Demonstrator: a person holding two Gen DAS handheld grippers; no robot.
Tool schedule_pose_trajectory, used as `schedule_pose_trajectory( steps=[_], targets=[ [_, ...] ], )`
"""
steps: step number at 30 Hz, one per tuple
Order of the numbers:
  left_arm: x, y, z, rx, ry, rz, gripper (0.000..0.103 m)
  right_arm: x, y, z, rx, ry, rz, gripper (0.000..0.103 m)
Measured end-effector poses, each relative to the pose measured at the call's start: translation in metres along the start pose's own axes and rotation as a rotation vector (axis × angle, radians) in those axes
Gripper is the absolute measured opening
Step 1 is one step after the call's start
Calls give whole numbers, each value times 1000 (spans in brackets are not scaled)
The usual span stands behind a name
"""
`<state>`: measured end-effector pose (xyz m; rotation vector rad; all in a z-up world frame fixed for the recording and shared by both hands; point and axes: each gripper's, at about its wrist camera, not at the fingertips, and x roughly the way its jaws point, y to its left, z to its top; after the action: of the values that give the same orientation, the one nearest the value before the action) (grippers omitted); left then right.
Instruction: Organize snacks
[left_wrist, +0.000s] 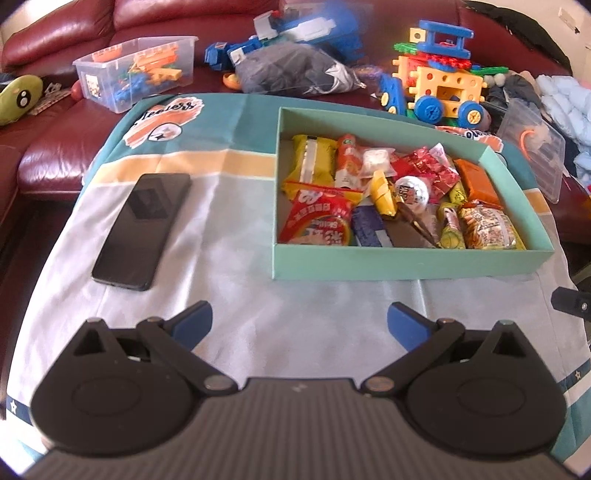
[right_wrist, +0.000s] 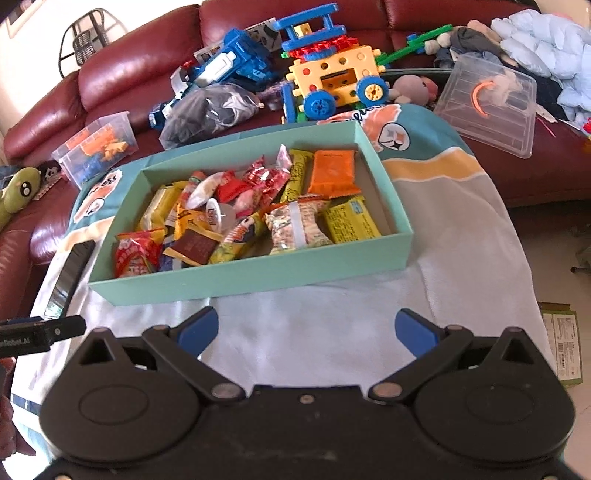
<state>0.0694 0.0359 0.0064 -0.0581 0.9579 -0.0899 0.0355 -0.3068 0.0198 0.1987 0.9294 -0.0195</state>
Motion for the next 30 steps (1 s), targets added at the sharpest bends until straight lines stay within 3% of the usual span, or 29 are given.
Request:
schedule_pose_trajectory(
  steps=[30],
  targets=[
    [3, -1, 9, 11, 8, 22, 103, 4, 7, 13, -51, -4, -23, 103]
  ],
)
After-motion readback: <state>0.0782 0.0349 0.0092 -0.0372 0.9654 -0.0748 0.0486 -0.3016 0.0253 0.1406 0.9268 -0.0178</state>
